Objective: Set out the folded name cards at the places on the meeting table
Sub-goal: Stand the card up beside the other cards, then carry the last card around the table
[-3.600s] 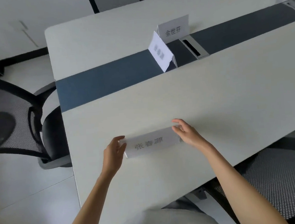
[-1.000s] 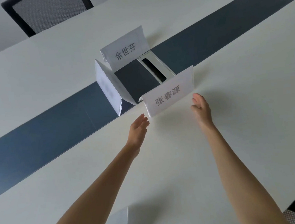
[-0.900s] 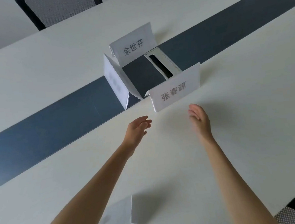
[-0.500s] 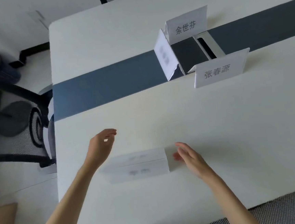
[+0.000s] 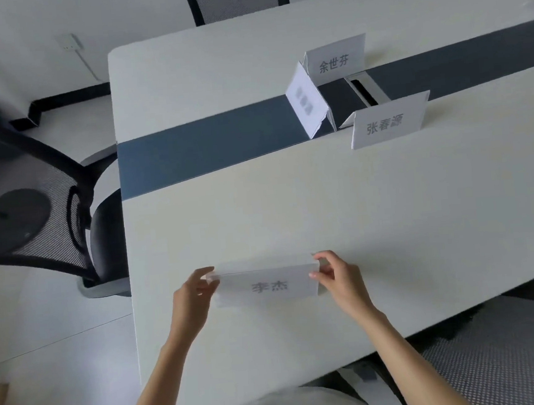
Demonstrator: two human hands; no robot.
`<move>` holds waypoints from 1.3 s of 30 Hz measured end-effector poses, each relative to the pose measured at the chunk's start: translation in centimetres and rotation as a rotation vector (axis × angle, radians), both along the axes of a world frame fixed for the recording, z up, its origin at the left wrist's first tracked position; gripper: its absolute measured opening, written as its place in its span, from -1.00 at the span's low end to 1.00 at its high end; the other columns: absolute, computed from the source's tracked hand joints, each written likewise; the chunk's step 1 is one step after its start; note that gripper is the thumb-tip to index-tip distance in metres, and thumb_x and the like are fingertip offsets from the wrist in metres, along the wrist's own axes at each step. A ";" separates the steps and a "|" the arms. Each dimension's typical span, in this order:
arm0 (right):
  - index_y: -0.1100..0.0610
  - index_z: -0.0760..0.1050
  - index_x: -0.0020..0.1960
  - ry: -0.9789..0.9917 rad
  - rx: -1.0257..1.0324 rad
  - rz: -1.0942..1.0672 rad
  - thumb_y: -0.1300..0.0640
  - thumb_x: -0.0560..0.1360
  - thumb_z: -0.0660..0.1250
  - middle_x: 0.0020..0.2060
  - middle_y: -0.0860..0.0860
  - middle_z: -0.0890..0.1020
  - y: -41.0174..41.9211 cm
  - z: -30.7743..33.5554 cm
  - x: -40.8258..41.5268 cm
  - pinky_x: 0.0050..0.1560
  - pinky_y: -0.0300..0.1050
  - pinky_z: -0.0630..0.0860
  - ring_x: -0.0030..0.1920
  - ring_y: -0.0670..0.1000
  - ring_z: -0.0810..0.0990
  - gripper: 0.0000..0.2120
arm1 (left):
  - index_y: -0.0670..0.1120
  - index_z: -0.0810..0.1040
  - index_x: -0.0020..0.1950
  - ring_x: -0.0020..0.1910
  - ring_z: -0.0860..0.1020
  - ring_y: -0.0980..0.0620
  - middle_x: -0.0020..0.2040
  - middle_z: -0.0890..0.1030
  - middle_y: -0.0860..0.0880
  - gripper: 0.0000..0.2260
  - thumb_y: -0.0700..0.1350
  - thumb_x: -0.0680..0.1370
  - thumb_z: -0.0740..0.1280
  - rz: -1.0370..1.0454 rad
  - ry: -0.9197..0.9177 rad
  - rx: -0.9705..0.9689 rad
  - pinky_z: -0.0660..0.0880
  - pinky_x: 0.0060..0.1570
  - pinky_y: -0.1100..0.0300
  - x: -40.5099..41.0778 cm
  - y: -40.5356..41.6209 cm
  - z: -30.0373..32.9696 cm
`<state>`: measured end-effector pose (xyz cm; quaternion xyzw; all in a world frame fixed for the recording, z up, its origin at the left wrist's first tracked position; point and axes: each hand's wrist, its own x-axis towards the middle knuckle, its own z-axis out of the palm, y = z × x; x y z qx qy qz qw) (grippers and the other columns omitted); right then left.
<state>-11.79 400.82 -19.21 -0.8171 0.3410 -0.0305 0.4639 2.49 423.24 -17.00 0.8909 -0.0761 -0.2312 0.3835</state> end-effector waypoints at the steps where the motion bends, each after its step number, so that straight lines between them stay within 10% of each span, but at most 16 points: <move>1: 0.16 0.50 0.08 -0.006 -0.028 -0.014 0.16 0.40 0.40 -0.29 0.00 0.60 0.7 0.1 -0.6 -0.27 -0.49 0.38 -0.26 -0.02 0.56 -0.73 | -0.11 0.53 0.15 -0.21 0.56 -0.07 -0.21 0.60 -0.12 -0.77 -0.17 0.49 0.30 -0.019 -0.003 -0.011 0.39 -0.21 0.23 0.1 0.4 0.0; 7: 0.22 0.55 0.03 -0.110 -0.120 -0.238 0.12 0.37 0.43 -0.07 0.08 0.55 6.2 1.2 -4.3 0.11 -0.14 0.47 -0.04 -0.03 0.52 -0.72 | -0.02 0.58 0.03 0.03 0.51 -0.02 0.03 0.52 -0.07 -0.85 -0.12 0.48 0.32 -0.270 -0.063 -0.079 0.40 0.04 0.14 1.8 3.3 0.7; 11: 0.06 0.44 0.12 -0.234 -0.001 -0.369 0.15 0.47 0.31 0.29 -0.12 0.40 12.2 4.2 -8.7 0.27 -0.32 0.35 0.27 0.00 0.42 -0.77 | 0.12 0.53 -0.06 0.17 0.40 0.15 0.19 0.43 0.13 -0.89 -0.10 0.47 0.33 -0.545 -0.064 -0.125 0.28 0.13 0.21 2.0 5.2 3.0; 13: -0.03 0.38 0.12 -0.250 0.080 -0.497 0.05 0.52 0.20 0.16 -0.12 0.55 15.4 6.0 -10.7 0.07 -0.01 0.51 0.08 0.16 0.54 -0.82 | 0.13 0.51 -0.03 0.14 0.44 0.18 0.17 0.47 0.15 -0.89 -0.05 0.47 0.32 -0.648 0.002 -0.149 0.30 0.13 0.23 1.2 5.0 4.3; 18: 0.02 0.39 -0.03 -0.360 0.095 -1.003 0.10 0.57 0.09 -0.16 -0.09 0.56 21.6 8.1 -16.7 -0.24 -0.39 0.48 -0.24 -0.32 0.54 -0.89 | 0.04 0.52 -0.26 -0.30 0.51 0.34 -0.34 0.60 0.24 -0.86 -0.04 0.50 0.27 -0.964 0.232 -0.268 0.38 -0.22 0.51 -5.0 2.0 7.4; 28: 0.17 0.40 -0.22 -0.441 0.000 -1.830 0.03 0.52 0.11 -0.36 -0.01 0.46 30.5 8.2 -35.4 -0.29 -0.11 0.30 -0.36 -0.12 0.39 -0.74 | 0.06 0.53 0.07 0.00 0.61 0.15 0.05 0.62 0.12 -0.78 0.00 0.51 0.15 -1.464 0.410 -0.446 0.50 0.06 0.35 -23.4 -7.6 9.9; 39: 0.14 0.42 -0.09 -0.170 -0.141 -1.913 -0.10 0.45 0.08 -0.29 -0.03 0.52 22.1 5.3 -53.1 -0.32 -0.15 0.37 -0.30 -0.05 0.45 -0.67 | 0.03 0.53 0.05 -0.10 0.62 0.16 -0.05 0.64 0.01 -0.76 -0.21 0.57 0.12 -1.408 0.563 -0.361 0.53 -0.04 0.29 -46.1 -15.0 5.9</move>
